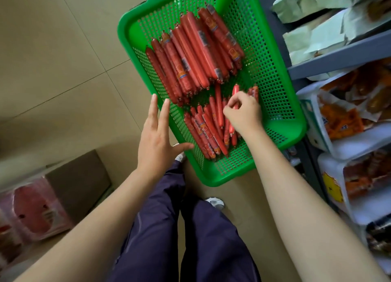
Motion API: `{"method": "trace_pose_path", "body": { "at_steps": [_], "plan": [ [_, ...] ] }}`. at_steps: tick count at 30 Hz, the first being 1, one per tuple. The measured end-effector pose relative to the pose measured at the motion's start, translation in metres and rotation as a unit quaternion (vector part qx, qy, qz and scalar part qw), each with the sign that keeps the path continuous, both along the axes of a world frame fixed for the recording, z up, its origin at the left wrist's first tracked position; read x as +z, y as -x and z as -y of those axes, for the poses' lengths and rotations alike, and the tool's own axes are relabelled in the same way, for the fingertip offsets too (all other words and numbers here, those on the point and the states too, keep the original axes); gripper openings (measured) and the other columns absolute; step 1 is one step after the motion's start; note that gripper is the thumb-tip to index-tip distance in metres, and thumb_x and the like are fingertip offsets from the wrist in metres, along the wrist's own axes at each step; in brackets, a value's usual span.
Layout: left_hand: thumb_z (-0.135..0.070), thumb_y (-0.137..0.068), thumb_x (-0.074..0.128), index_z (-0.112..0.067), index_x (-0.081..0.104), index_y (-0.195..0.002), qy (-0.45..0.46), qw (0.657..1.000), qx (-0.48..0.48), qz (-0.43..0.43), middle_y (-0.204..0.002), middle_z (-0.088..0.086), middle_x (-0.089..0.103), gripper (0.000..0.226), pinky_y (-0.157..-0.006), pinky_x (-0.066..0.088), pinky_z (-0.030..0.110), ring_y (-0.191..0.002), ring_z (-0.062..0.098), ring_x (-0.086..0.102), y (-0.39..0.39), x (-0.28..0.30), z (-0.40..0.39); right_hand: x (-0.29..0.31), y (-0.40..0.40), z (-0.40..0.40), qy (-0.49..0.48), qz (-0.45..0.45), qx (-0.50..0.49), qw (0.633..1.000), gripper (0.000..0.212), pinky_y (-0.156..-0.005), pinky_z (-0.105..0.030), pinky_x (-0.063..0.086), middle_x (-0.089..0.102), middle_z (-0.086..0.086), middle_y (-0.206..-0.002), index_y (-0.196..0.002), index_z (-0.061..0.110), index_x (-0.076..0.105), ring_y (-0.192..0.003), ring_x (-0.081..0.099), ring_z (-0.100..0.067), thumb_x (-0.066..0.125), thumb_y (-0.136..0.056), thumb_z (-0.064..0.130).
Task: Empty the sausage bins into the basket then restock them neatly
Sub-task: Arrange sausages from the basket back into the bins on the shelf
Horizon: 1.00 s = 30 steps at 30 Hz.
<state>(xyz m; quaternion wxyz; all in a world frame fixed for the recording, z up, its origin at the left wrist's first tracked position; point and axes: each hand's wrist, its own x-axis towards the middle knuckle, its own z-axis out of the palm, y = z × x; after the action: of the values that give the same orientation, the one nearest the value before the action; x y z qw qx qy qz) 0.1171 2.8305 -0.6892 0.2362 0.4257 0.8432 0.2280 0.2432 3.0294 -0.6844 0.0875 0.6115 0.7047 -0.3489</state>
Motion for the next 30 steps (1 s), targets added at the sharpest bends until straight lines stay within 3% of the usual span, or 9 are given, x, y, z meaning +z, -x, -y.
{"method": "trace_pose_path", "body": {
  "at_steps": [4, 6, 9, 11, 15, 18, 20, 24, 30],
  "plan": [
    [-0.066, -0.067, 0.066, -0.002, 0.024, -0.154, -0.005, 1.0, 0.009, 0.004, -0.163, 0.022, 0.012, 0.116, -0.111, 0.035, 0.042, -0.145, 0.03, 0.026, -0.004, 0.002, 0.001, -0.006, -0.007, 0.005, -0.004, 0.042, 0.045, 0.998, 0.011, -0.079, -0.023, 0.041, 0.043, 0.0, -0.106, -0.092, 0.028, 0.067, -0.087, 0.053, -0.021, 0.063, -0.085, 0.021],
    [-0.065, -0.067, 0.067, -0.002, 0.024, -0.154, -0.011, 1.0, 0.004, 0.007, -0.163, 0.021, 0.011, 0.116, -0.111, 0.036, 0.043, -0.146, 0.03, 0.024, -0.003, 0.0, 0.0, -0.01, 0.002, 0.004, -0.014, 0.068, 0.039, 0.997, 0.009, -0.076, -0.025, 0.043, 0.043, -0.001, -0.111, -0.095, 0.025, 0.069, -0.09, 0.056, -0.024, 0.063, -0.088, 0.028],
    [-0.064, -0.066, 0.071, -0.004, 0.025, -0.154, -0.011, 1.0, -0.003, 0.006, -0.163, 0.02, 0.011, 0.116, -0.111, 0.036, 0.042, -0.146, 0.031, 0.026, -0.001, -0.002, 0.0, -0.02, 0.022, 0.007, 0.007, 0.191, 0.093, 0.977, 0.035, -0.072, -0.032, 0.044, 0.042, -0.009, -0.136, -0.115, 0.017, 0.064, -0.101, 0.063, -0.03, 0.067, -0.088, 0.04],
    [-0.063, -0.067, 0.071, -0.004, 0.025, -0.154, -0.012, 1.0, -0.001, 0.006, -0.163, 0.019, 0.011, 0.115, -0.112, 0.034, 0.041, -0.147, 0.031, 0.025, -0.001, -0.003, 0.001, -0.023, 0.031, 0.009, 0.008, 0.244, 0.108, 0.964, 0.04, -0.073, -0.034, 0.044, 0.039, -0.011, -0.142, -0.125, 0.011, 0.059, -0.108, 0.062, -0.03, 0.065, -0.092, 0.032],
    [-0.059, -0.067, 0.075, -0.003, 0.029, -0.152, -0.011, 1.0, 0.01, -0.007, -0.161, 0.022, 0.016, 0.112, -0.115, 0.033, 0.051, -0.148, 0.033, 0.024, -0.003, -0.004, 0.003, -0.023, 0.027, 0.008, 0.031, 0.217, 0.058, 0.974, 0.037, -0.079, -0.036, 0.05, 0.052, -0.014, -0.131, -0.119, 0.006, 0.062, -0.107, 0.062, -0.033, 0.066, -0.09, 0.028],
    [-0.052, -0.067, 0.082, -0.003, 0.027, -0.152, 0.006, 0.999, 0.047, -0.008, -0.161, 0.021, 0.017, 0.113, -0.114, 0.032, 0.056, -0.149, 0.031, 0.022, -0.011, -0.001, 0.004, -0.011, 0.002, 0.014, 0.075, 0.171, 0.034, 0.982, 0.031, -0.064, -0.023, 0.044, 0.069, -0.011, -0.104, -0.1, 0.008, 0.072, -0.079, 0.064, -0.027, 0.071, -0.084, 0.035],
    [-0.047, -0.068, 0.085, -0.002, 0.026, -0.152, 0.017, 0.998, 0.066, -0.011, -0.162, 0.019, 0.019, 0.112, -0.115, 0.031, 0.054, -0.148, 0.028, 0.022, -0.017, 0.0, 0.006, -0.004, -0.018, 0.023, 0.117, 0.164, 0.035, 0.979, 0.031, -0.067, -0.025, 0.048, 0.072, -0.009, -0.095, -0.092, 0.01, 0.075, -0.078, 0.065, -0.026, 0.075, -0.08, 0.038],
    [-0.044, -0.073, 0.083, -0.002, 0.026, -0.153, 0.034, 0.996, 0.084, -0.009, -0.162, 0.014, 0.021, 0.107, -0.114, 0.032, 0.052, -0.147, 0.028, 0.028, -0.025, 0.003, 0.005, 0.008, -0.044, 0.026, 0.074, 0.142, -0.02, 0.987, 0.039, -0.094, -0.035, 0.046, 0.062, -0.012, -0.116, -0.098, 0.013, 0.066, -0.104, 0.06, -0.031, 0.08, -0.075, 0.041],
    [-0.044, -0.074, 0.083, -0.004, 0.023, -0.154, 0.036, 0.996, 0.079, -0.003, -0.164, 0.012, 0.018, 0.107, -0.11, 0.037, 0.047, -0.141, 0.032, 0.037, -0.026, 0.005, 0.004, -0.007, -0.034, 0.0, 0.005, 0.139, -0.056, 0.989, 0.093, -0.106, -0.044, 0.035, 0.038, -0.019, -0.141, -0.135, 0.004, 0.039, -0.132, 0.036, -0.035, 0.082, -0.068, 0.051]
  ]
}}
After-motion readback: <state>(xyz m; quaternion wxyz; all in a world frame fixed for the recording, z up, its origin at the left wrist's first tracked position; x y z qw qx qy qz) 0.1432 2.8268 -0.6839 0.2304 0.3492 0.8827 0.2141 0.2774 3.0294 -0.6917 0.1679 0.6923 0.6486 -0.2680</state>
